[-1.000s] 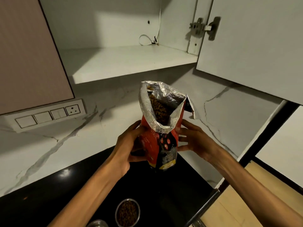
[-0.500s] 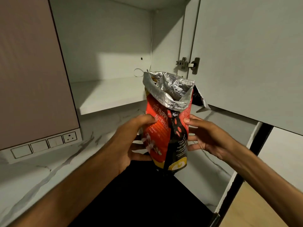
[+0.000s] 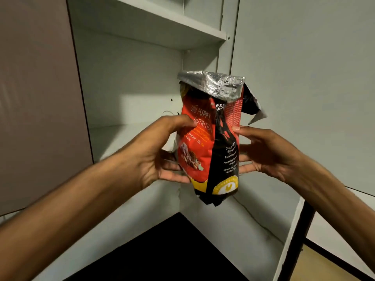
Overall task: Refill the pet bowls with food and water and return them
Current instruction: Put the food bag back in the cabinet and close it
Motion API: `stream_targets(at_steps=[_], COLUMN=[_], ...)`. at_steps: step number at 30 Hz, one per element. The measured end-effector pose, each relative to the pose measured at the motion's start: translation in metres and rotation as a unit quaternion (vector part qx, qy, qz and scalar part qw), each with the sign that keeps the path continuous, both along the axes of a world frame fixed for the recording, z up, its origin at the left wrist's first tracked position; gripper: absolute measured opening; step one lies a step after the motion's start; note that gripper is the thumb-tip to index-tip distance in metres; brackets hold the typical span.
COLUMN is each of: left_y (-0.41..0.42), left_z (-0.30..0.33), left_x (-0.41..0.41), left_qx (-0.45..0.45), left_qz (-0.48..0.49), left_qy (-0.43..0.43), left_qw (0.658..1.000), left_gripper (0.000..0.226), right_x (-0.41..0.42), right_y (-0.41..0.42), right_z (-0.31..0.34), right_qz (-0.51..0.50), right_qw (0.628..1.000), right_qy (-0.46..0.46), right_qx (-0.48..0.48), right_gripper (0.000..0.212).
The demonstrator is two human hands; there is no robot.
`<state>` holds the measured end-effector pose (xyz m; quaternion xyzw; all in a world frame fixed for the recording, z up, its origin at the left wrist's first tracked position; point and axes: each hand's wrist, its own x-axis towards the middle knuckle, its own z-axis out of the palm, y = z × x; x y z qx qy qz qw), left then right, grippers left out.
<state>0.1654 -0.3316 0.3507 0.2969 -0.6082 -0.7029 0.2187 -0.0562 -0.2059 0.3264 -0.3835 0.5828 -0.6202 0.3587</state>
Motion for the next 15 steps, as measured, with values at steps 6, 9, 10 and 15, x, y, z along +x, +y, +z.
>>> stream_targets(at_steps=[6,9,10,15], left_y=[-0.008,-0.019,-0.023,-0.048], left_z=[0.039,0.053,0.057,0.069], left_x=[-0.008,-0.012,-0.014,-0.028], left_qx=[-0.05,-0.061,-0.064,-0.057], left_qz=[-0.002,0.01,0.013,0.034], left_qy=[-0.002,-0.003,-0.003,-0.001], left_qw=[0.999,0.998,0.998,0.998], left_gripper=[0.029,0.03,0.029,0.032], right_x=[-0.006,-0.011,-0.013,-0.028], right_y=[-0.016,-0.03,-0.036,-0.071], right_z=[0.039,0.053,0.056,0.065], right_qz=[-0.008,-0.003,0.0,0.007], right_qw=[0.999,0.999,0.999,0.999], right_qy=[0.022,0.025,0.024,0.027], right_qx=[-0.023,-0.031,-0.034,-0.038], right_gripper=[0.062,0.067,0.065,0.057])
